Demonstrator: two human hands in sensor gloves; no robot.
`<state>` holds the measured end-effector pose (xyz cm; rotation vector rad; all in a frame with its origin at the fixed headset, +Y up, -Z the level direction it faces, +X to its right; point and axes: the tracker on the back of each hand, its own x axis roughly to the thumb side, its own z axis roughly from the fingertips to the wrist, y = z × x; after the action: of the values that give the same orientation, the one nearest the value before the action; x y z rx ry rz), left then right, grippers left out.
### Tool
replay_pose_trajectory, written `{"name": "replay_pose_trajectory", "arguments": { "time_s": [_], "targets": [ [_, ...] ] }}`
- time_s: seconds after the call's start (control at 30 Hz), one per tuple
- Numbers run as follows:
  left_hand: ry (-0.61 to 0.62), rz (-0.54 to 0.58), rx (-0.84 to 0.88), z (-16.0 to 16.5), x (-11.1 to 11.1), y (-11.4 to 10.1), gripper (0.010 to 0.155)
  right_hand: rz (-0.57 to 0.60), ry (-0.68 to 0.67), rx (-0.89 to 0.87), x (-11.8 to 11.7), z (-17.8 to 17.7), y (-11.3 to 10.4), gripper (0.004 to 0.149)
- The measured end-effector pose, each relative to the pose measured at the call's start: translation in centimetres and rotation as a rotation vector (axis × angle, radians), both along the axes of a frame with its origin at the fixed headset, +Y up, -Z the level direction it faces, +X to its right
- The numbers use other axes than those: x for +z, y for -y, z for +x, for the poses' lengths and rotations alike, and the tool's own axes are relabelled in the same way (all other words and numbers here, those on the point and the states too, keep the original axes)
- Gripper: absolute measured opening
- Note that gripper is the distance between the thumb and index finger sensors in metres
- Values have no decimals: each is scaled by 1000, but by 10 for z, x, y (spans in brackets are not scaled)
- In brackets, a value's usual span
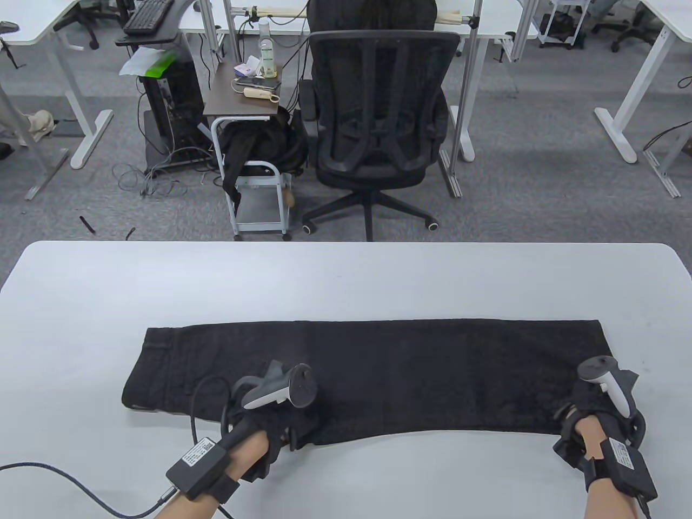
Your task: Fold trousers
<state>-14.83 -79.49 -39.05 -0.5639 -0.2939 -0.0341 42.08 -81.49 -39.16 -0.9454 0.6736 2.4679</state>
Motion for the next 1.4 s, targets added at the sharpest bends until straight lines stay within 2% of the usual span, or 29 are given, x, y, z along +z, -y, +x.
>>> {"name": "replay_pose_trajectory", "arguments": {
  "time_s": [0.07, 0.17, 0.27, 0.33, 0.4, 0.43, 0.53, 0.63, 0.73, 0.97, 1.1, 1.2, 1.27, 1.4],
  "targets": [
    [-20, -50, -11, -1, 0, 8, 76, -2, -3, 1, 2, 1, -2, 103],
    [-31, -49, 19, -3, 1, 8, 75, 2, -2, -3, 3, 6, -13, 96],
    [-28, -54, 10, -2, 0, 7, 75, 142, 90, -23, 9, 18, -28, 83],
    [-25, -60, 4, -1, 0, 7, 75, 191, 165, 38, 14, 27, -34, 84],
    [-26, -64, 2, -1, 0, 7, 75, 154, 220, 103, 20, 35, -34, 86],
    [-24, -60, 1, -1, 1, 7, 75, 98, 253, 124, 25, 40, -32, 88],
    [-24, -60, 7, -1, 2, 7, 75, 33, 260, 102, 29, 47, -17, 89],
    [-24, -58, 7, -1, 2, 7, 75, 93, 256, 188, 27, 43, -19, 89],
    [-25, -59, 2, 0, 3, 5, 75, 91, 254, 220, 24, 39, -23, 87],
    [-30, -67, 0, 0, 3, 2, 75, 236, 298, 126, 25, 38, -32, 70],
    [-31, -38, 39, 0, 1, -12, 74, 418, 305, 17, 27, 32, -59, 66],
    [-53, 20, 130, -2, -3, -33, 72, 568, 274, -69, 25, 20, -90, 66],
    [-74, 82, 236, -4, -7, -55, 71, 686, 233, -143, 24, 4, -115, 66],
    [-135, 126, 480, -4, -13, -90, 70, 836, 87, -206, 22, -45, -160, 65]
  ]
}}
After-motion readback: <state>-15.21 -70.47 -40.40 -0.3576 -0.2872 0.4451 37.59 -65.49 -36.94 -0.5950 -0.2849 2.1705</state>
